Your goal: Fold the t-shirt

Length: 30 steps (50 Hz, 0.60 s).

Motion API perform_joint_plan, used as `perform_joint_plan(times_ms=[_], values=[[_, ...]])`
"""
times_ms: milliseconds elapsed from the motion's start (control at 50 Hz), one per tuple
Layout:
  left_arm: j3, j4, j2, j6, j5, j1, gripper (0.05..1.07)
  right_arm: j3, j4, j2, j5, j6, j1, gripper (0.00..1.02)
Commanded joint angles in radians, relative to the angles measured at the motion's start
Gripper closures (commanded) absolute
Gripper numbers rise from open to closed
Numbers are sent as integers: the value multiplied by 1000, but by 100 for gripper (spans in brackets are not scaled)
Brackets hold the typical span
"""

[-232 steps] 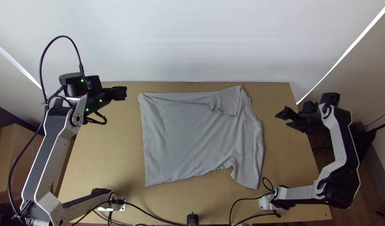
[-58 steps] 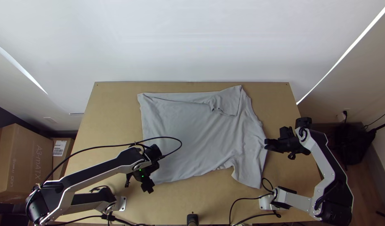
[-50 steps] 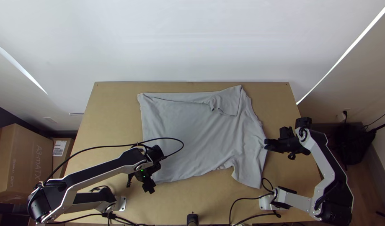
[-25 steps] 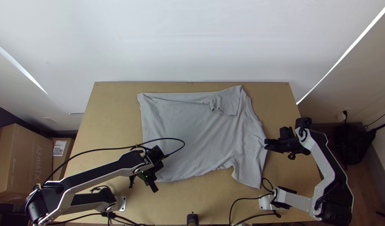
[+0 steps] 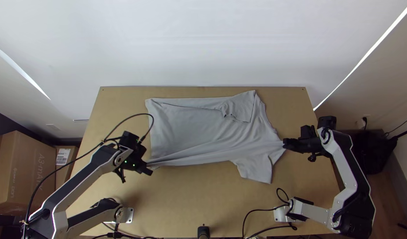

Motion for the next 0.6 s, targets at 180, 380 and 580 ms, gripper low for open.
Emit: perform_joint_plan(times_ms=[180, 380, 580], values=[[269, 81, -33, -9, -23, 202, 105, 283, 16, -28, -2, 141, 95, 100], [516, 162, -3, -43, -24, 265, 105, 484, 80, 24, -3, 228, 176, 100], [766, 256, 85, -60, -104, 308, 105, 737, 125, 118, -2, 294, 235, 100]])
